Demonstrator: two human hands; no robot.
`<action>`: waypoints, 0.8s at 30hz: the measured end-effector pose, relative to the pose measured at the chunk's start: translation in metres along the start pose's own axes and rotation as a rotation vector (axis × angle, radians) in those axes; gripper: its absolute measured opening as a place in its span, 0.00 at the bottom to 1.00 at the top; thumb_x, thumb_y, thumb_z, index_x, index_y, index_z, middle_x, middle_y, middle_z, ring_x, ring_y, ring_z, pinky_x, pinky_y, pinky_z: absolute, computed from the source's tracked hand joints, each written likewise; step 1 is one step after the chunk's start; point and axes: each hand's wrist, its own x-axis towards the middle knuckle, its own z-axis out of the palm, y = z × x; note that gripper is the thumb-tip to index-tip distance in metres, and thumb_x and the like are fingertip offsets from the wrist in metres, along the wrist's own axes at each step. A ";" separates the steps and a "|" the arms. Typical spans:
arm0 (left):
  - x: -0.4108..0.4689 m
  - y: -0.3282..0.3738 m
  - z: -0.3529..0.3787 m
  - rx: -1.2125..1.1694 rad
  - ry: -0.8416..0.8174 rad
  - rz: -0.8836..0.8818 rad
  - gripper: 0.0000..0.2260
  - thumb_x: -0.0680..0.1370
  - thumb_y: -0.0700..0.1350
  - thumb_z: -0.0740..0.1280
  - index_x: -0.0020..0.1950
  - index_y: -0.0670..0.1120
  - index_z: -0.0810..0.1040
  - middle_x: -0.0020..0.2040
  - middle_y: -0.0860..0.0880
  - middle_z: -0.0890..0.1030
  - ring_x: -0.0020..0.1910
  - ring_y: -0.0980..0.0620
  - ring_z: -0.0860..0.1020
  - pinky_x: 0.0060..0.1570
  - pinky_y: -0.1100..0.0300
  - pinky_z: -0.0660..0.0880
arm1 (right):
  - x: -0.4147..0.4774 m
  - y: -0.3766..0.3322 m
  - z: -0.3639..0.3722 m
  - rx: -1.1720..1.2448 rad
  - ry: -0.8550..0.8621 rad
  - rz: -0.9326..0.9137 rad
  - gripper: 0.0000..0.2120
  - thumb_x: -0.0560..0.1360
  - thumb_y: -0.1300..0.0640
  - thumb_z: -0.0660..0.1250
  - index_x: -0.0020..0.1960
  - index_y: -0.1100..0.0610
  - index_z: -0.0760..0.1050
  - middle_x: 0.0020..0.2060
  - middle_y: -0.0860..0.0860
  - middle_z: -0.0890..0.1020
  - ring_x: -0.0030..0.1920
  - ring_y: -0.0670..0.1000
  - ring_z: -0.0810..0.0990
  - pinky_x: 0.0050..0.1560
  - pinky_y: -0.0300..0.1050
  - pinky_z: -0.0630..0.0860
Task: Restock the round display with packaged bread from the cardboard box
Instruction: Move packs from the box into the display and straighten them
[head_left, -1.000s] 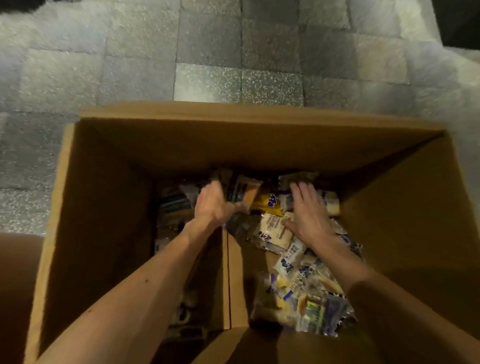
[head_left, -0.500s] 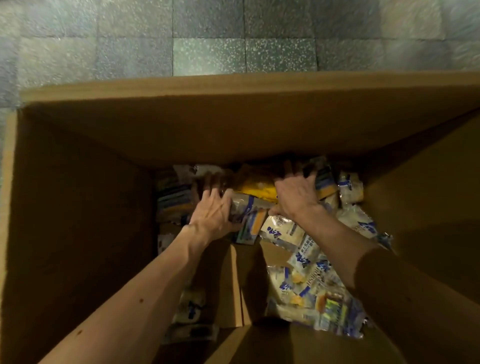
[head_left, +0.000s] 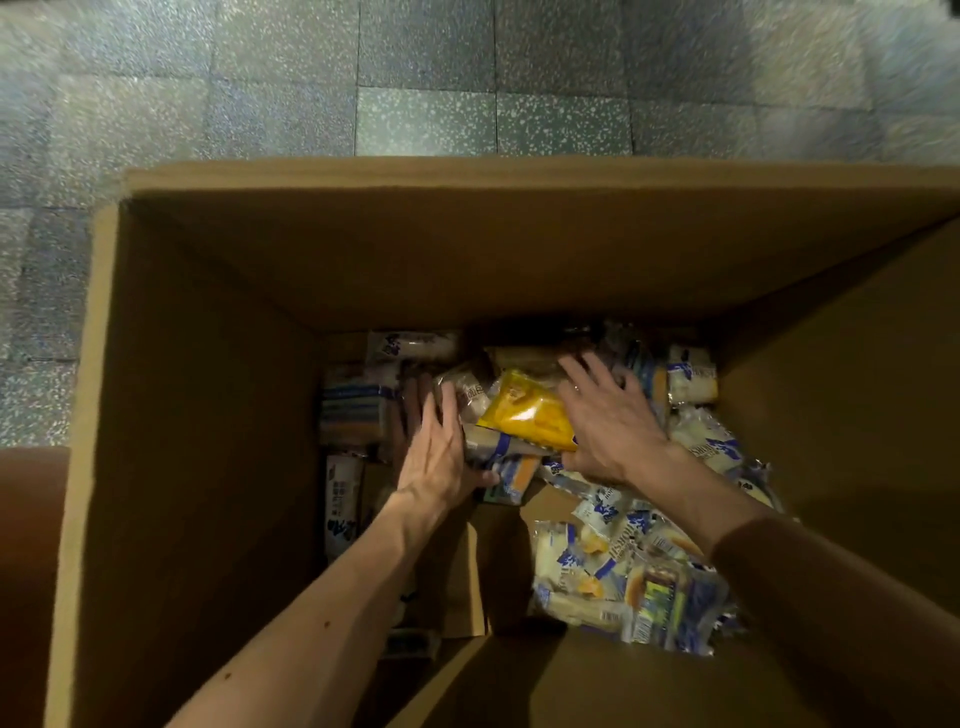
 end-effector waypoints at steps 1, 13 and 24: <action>0.003 0.001 0.000 -0.046 -0.025 0.002 0.59 0.70 0.59 0.76 0.79 0.40 0.33 0.81 0.41 0.42 0.80 0.43 0.46 0.77 0.53 0.47 | -0.003 0.001 0.002 0.005 -0.019 0.013 0.43 0.72 0.42 0.73 0.77 0.58 0.56 0.80 0.54 0.44 0.80 0.59 0.43 0.76 0.66 0.53; -0.019 0.005 0.030 -0.434 0.094 -0.107 0.32 0.69 0.50 0.79 0.64 0.48 0.62 0.60 0.47 0.71 0.56 0.50 0.73 0.58 0.55 0.74 | -0.032 0.014 0.023 -0.010 0.134 0.130 0.36 0.71 0.47 0.76 0.71 0.59 0.63 0.80 0.57 0.43 0.79 0.61 0.45 0.75 0.65 0.59; -0.050 0.004 -0.021 -0.267 0.112 -0.087 0.28 0.73 0.52 0.75 0.68 0.49 0.67 0.55 0.47 0.82 0.51 0.47 0.81 0.50 0.52 0.77 | -0.058 0.005 0.010 -0.001 0.152 0.143 0.35 0.73 0.49 0.75 0.72 0.61 0.62 0.79 0.63 0.49 0.78 0.64 0.53 0.77 0.62 0.56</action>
